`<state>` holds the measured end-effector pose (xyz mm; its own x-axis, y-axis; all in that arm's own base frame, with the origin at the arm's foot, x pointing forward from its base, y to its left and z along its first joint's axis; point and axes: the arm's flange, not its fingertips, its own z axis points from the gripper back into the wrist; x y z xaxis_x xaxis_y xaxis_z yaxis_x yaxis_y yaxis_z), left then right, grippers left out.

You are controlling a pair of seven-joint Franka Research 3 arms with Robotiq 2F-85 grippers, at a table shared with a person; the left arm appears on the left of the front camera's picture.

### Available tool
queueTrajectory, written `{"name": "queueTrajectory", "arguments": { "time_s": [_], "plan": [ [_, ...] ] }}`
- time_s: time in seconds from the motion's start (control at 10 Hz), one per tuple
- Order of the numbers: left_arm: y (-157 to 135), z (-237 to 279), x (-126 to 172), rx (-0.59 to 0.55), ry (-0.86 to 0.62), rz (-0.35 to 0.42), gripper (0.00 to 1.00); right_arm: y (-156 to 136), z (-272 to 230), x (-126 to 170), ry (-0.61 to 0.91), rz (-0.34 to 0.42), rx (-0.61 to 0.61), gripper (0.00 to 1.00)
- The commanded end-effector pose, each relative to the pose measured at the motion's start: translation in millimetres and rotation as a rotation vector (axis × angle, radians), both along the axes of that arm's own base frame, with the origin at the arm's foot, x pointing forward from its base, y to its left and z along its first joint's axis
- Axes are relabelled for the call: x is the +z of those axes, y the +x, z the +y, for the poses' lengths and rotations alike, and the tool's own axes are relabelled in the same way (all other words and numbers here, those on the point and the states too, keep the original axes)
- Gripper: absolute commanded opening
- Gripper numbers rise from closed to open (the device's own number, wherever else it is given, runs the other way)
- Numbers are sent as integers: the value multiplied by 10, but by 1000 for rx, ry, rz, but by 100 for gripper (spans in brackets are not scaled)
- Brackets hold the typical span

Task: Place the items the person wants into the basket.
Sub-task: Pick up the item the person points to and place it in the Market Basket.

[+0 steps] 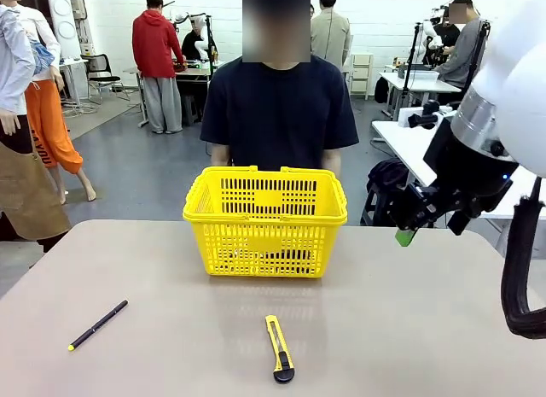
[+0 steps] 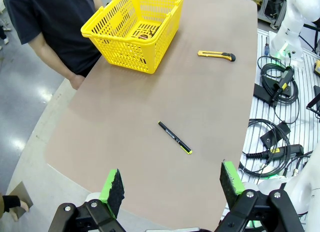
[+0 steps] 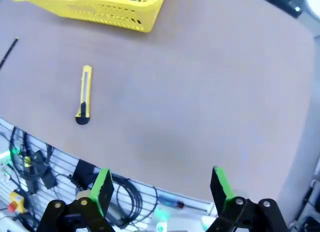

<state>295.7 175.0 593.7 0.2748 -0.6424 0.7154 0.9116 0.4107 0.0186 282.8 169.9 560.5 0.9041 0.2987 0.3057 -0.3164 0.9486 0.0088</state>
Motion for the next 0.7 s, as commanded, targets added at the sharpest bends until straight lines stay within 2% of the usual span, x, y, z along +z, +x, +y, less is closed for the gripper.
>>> {"name": "queueTrajectory", "arguments": {
  "time_s": [0.0,0.1,0.6],
  "plan": [
    [-5,14,-1,-15,-14,-18,100,102,-144,-54,95,22,-24,100],
    [-5,14,-1,-15,-14,-18,100,0,0,0,0,0,0,100],
    [-5,14,-1,-15,-14,-18,100,0,0,0,0,0,0,100]
  ]
}}
